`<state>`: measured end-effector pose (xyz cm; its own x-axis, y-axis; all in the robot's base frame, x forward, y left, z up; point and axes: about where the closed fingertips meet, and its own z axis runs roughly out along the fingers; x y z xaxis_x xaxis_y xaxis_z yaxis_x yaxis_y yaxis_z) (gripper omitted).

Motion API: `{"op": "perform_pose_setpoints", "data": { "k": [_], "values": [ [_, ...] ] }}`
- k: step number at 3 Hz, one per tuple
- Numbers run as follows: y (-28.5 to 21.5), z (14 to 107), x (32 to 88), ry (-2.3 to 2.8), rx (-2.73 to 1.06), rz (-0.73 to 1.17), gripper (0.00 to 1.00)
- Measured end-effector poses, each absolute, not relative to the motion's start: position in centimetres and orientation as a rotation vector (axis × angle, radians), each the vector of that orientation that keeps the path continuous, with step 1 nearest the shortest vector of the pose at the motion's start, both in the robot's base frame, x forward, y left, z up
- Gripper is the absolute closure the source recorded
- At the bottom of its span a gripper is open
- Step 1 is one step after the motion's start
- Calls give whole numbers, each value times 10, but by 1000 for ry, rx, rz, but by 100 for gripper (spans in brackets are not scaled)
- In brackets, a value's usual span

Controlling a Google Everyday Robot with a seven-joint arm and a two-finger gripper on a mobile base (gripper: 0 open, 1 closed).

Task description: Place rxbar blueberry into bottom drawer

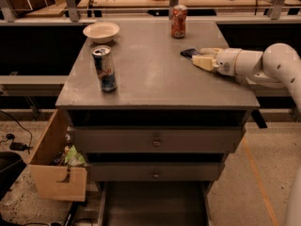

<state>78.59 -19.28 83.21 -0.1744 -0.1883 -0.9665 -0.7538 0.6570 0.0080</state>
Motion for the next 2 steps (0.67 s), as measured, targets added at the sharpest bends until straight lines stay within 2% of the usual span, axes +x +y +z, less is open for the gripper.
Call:
{"op": "perform_pose_setpoints", "data": {
  "k": [2],
  "values": [
    [-193,832,786,1707,-771,604,100]
  ]
}}
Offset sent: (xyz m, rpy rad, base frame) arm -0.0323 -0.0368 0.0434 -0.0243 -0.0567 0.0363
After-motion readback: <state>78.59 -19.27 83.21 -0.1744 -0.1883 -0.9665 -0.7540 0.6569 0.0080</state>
